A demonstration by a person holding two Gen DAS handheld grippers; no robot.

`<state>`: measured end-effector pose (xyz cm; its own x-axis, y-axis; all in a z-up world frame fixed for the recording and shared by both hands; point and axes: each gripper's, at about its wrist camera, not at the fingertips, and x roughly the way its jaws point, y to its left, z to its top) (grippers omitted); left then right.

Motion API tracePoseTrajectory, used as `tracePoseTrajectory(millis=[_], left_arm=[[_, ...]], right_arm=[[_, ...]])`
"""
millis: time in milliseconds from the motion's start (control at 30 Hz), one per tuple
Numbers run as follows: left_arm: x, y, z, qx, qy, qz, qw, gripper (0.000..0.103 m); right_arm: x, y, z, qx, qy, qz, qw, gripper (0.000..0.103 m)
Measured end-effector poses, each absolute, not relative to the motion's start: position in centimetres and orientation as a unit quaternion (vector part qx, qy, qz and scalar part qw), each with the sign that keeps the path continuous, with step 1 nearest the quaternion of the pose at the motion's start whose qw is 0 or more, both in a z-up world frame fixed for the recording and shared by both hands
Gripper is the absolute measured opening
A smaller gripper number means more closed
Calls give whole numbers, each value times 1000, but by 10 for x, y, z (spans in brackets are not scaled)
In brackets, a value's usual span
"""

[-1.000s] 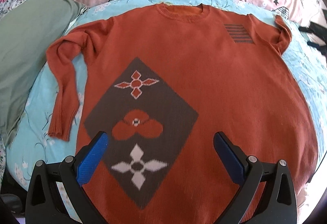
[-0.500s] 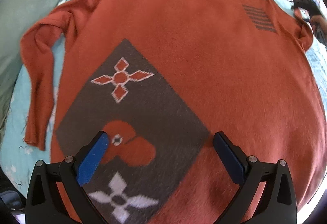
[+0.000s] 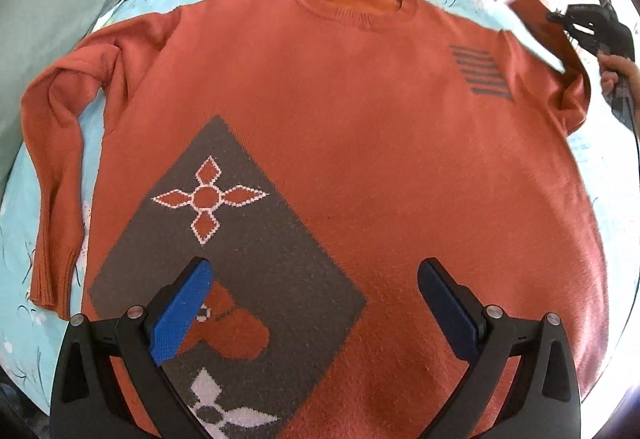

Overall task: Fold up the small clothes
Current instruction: 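Grasp the sweater's sleeve cuff with the right gripper, then fold the sleeve across the sweater body with the right gripper while the left gripper grasps the other cuff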

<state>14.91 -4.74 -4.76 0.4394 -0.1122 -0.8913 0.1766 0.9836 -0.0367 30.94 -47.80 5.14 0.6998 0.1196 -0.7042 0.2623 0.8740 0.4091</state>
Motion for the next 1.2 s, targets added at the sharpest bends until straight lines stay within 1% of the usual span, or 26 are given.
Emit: tracePoseTrajectory(millis=[133,300,367,533,567,633,700,767,900,1033,1133,1167,1200], left_arm=[[150,-29,-41,-6,513,-89,853,103],[150,0,-34,-64,507,-94,854,103],[150,12,-33,-80,502,-97,856,103],[152,35,-34,-104,495,-97,857,103],[153,41,-35,-111,494,-100,857,103],[161,47,-36,-126,490,-108,856,103],[174,54,-37,-145,489,-124,851,103],[195,56,-39,-165,486,-149,845,103],[251,50,-46,-196,487,-194,828,103],[327,35,-55,-196,497,-216,817,102],[366,27,-60,-186,495,-219,820,98],[377,23,-61,-178,492,-224,822,92],[383,19,-60,-168,488,-230,825,74]], right_arm=[[313,-377,52,254,381,58,887,5],[321,-260,23,255,395,144,871,5],[321,-216,7,255,416,173,855,5],[313,-146,-25,242,460,229,823,5],[311,-132,-32,237,472,243,814,7],[306,-116,-43,227,492,255,801,11],[303,-112,-49,230,507,254,791,23],[291,-121,-50,253,502,257,786,26],[264,-152,-36,276,485,233,796,26],[235,-180,-21,284,472,196,811,26],[210,-202,-9,286,457,170,824,27],[202,-209,-5,286,452,158,830,28],[197,-214,-2,286,448,150,834,30]])
